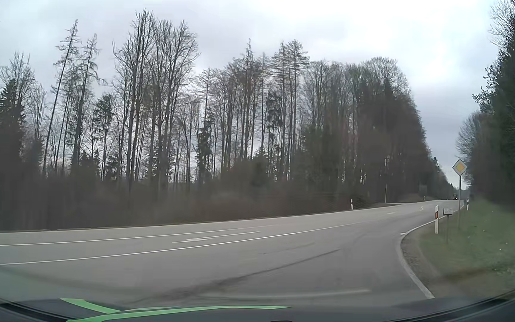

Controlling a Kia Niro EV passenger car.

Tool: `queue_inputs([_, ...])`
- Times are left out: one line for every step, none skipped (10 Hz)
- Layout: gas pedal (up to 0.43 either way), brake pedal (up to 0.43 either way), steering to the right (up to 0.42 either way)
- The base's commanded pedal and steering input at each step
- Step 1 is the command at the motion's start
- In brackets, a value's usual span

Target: Follow the waypoints while adhering to traffic rules and regulations

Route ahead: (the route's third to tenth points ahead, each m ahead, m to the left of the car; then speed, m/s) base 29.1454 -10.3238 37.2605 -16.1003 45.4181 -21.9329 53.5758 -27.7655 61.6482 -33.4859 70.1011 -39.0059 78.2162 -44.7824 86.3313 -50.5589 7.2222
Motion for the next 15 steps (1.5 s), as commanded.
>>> queue_inputs([0.13,0.0,0.162])
queue_inputs([0.138,0.0,0.166])
queue_inputs([0.138,0.0,0.167])
queue_inputs([0.15,0.0,0.165])
queue_inputs([0.157,0.0,0.165])
queue_inputs([0.177,0.0,0.163])
queue_inputs([0.189,0.0,0.163])
queue_inputs([0.189,0.0,0.162])
queue_inputs([0.197,0.0,0.16])
queue_inputs([0.197,0.0,0.157])
queue_inputs([0.209,0.0,0.155])
queue_inputs([0.209,0.0,0.154])
queue_inputs([0.209,0.0,0.154])
queue_inputs([0.22,0.0,0.152])
queue_inputs([0.228,0.0,0.15])
